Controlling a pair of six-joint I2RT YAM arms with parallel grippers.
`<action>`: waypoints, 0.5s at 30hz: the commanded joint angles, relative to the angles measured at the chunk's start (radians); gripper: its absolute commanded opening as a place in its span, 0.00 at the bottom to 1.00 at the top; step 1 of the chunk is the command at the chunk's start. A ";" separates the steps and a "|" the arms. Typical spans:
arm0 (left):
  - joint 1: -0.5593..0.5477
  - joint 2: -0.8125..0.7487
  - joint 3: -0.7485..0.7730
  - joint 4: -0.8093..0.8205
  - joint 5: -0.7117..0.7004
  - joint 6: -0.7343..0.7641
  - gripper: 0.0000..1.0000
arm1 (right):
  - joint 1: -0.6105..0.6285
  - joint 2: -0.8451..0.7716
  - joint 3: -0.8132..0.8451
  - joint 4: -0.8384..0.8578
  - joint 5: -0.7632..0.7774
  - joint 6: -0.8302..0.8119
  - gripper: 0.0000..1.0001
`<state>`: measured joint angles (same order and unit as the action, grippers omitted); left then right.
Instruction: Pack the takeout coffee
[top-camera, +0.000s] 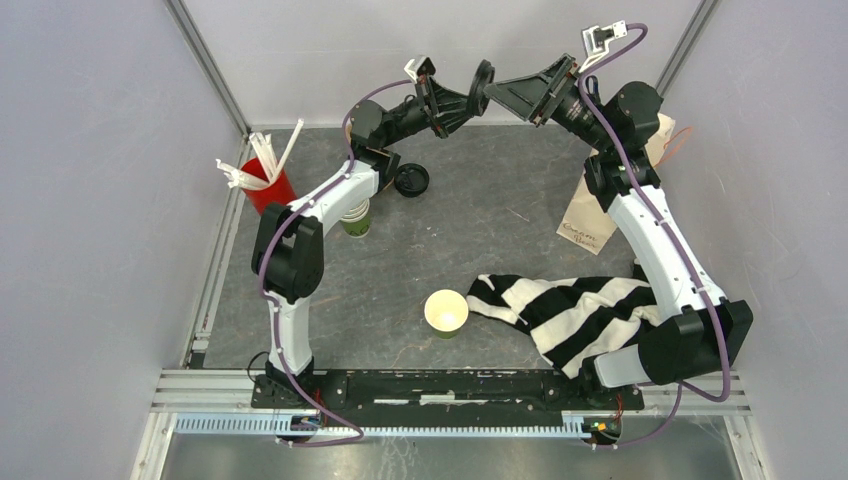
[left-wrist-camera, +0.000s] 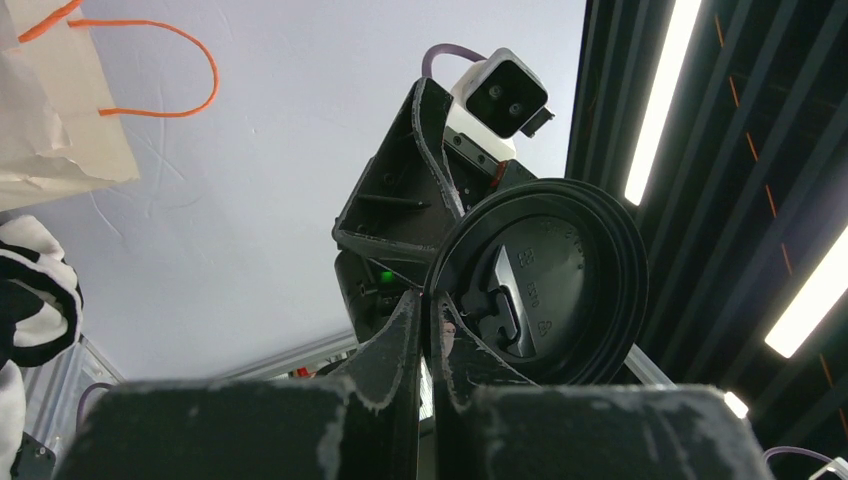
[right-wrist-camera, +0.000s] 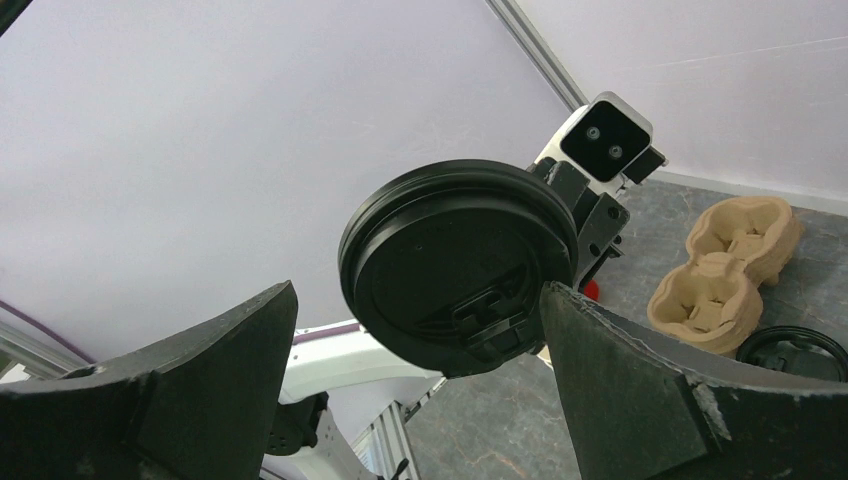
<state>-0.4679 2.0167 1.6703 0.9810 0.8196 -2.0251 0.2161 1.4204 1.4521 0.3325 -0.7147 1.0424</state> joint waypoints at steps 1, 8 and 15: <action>0.003 -0.068 0.002 0.023 0.018 -0.031 0.02 | 0.007 -0.021 0.057 -0.019 0.011 -0.090 0.98; 0.003 -0.069 0.000 0.018 0.022 -0.032 0.02 | 0.011 -0.029 0.020 -0.014 -0.001 -0.107 0.98; 0.003 -0.060 0.012 0.017 0.029 -0.042 0.02 | 0.022 -0.021 0.013 -0.051 0.002 -0.151 0.98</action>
<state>-0.4660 2.0151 1.6646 0.9741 0.8230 -2.0254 0.2295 1.4185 1.4582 0.2817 -0.7147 0.9405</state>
